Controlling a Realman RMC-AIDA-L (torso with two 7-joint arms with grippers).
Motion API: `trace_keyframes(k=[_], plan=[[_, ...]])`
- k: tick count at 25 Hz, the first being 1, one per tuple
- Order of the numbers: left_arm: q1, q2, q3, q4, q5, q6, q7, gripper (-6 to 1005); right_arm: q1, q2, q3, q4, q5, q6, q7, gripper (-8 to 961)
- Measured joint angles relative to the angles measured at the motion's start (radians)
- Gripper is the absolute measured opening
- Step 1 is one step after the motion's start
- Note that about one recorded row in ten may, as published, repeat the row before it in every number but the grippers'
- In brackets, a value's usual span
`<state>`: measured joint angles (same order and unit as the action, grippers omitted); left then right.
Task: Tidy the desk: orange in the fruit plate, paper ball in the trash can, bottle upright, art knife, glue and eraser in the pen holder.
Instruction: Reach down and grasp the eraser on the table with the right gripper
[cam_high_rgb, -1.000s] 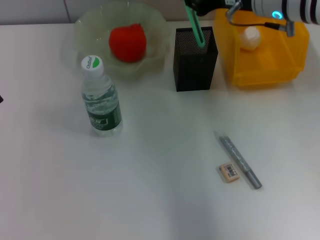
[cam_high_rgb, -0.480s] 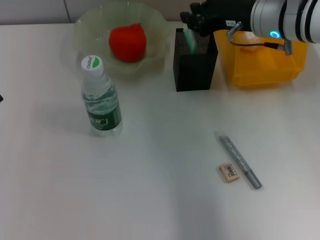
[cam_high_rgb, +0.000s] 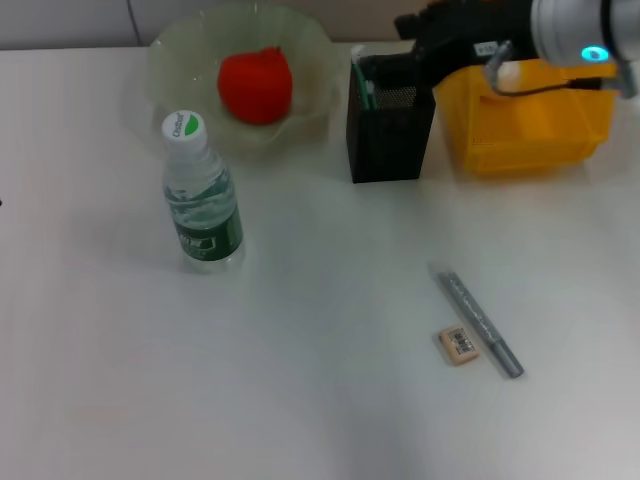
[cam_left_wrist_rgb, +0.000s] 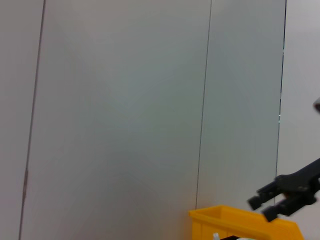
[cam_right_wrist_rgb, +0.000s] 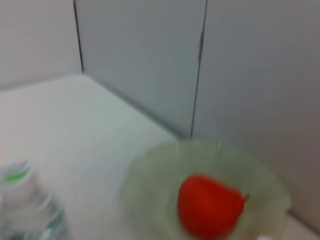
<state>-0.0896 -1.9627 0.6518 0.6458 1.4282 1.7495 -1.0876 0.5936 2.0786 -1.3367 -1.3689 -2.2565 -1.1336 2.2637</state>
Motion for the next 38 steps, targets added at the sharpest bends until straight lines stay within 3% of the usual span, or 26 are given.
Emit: trace_keyframes(k=[2, 3, 6, 10, 15, 27, 38], plan=[[0.002, 0.001, 0.0, 0.0, 0.0, 0.002, 0.0, 813, 0.013, 0.0, -0.011, -0.155, -0.13, -0.19, 0.103, 588], [0.002, 0.001, 0.0, 0.0, 0.0, 0.003, 0.0, 813, 0.013, 0.0, -0.011, -0.155, -0.13, -0.19, 0.103, 610], [0.003, 0.001, 0.001, 0.0, 0.0, 0.007, 0.0, 813, 0.05, 0.002, -0.037, -0.238, -0.182, -0.378, 0.154, 674], [0.004, 0.0, 0.007, 0.0, 0.0, 0.015, 0.0, 813, 0.112, 0.0, -0.081, -0.267, -0.211, -0.57, 0.15, 672], [0.005, -0.003, 0.005, 0.0, 0.0, 0.016, 0.0, 813, 0.166, 0.001, -0.146, -0.226, -0.277, -0.699, 0.079, 668], [0.014, -0.025, 0.0, -0.012, 0.0, 0.013, -0.001, 813, 0.192, 0.004, -0.358, -0.061, -0.308, -0.717, -0.088, 664], [0.017, -0.034, 0.0, -0.012, 0.0, 0.008, 0.002, 813, 0.212, 0.008, -0.482, 0.079, -0.325, -0.593, -0.123, 663]])
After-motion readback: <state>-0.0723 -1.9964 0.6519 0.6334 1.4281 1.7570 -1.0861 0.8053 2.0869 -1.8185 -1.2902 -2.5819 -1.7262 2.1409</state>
